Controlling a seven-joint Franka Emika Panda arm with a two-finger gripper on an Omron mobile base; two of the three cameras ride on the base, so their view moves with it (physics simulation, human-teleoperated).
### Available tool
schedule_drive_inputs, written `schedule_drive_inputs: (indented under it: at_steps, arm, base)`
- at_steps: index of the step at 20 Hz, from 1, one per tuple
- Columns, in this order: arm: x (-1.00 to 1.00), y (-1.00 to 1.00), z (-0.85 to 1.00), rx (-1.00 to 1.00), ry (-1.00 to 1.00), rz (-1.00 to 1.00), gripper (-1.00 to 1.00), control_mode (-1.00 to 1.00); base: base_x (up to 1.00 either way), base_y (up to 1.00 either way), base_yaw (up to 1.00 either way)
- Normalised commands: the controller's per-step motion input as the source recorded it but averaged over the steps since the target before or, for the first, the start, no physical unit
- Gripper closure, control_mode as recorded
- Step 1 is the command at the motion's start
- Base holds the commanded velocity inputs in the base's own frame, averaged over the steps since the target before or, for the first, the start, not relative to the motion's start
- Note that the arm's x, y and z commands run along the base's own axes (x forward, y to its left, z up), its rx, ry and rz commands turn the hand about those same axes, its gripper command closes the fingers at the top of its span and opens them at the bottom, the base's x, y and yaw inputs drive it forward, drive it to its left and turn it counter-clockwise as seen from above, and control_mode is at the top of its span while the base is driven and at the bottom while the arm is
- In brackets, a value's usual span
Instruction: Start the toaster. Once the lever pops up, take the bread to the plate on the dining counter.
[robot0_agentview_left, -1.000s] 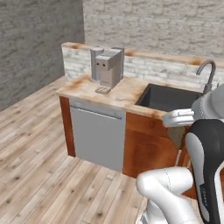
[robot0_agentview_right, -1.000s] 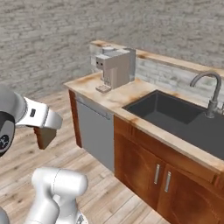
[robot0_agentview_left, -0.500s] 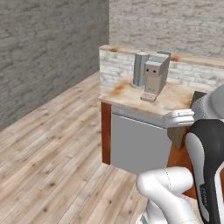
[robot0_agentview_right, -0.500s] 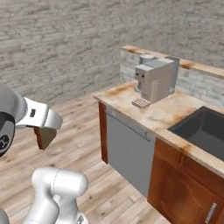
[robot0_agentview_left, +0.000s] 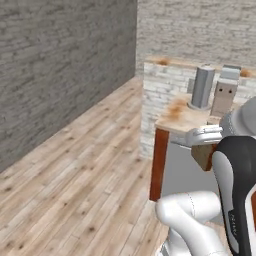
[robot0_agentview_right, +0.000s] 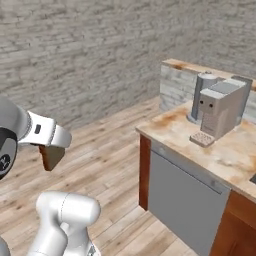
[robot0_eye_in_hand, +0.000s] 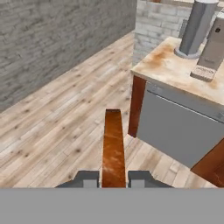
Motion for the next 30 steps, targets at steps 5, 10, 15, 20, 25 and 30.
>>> schedule_drive_inputs:
  at_steps: [5, 10, 15, 20, 25, 30]
  arm:
    - [0.00, 0.00, 0.00, 0.00, 0.00, 0.00, 1.00, 1.00]
    - [0.00, 0.00, 0.00, 0.00, 0.00, 0.00, 1.00, 1.00]
    - [0.00, 0.00, 0.00, 0.00, 0.00, 0.00, 1.00, 1.00]
    - [0.00, 0.00, 0.00, 0.00, 0.00, 0.00, 1.00, 1.00]
    - [0.00, 0.00, 0.00, 0.00, 0.00, 0.00, 1.00, 1.00]
    - [0.00, 0.00, 0.00, 0.00, 0.00, 0.00, 1.00, 1.00]
  base:
    - [0.75, 0.93, -0.22]
    - [0.74, 0.80, -0.31]
    - [0.59, 0.60, -0.36]
    - [0.70, 0.65, -0.41]
    - [0.74, 0.62, -0.41]
    - [0.71, 0.51, -0.41]
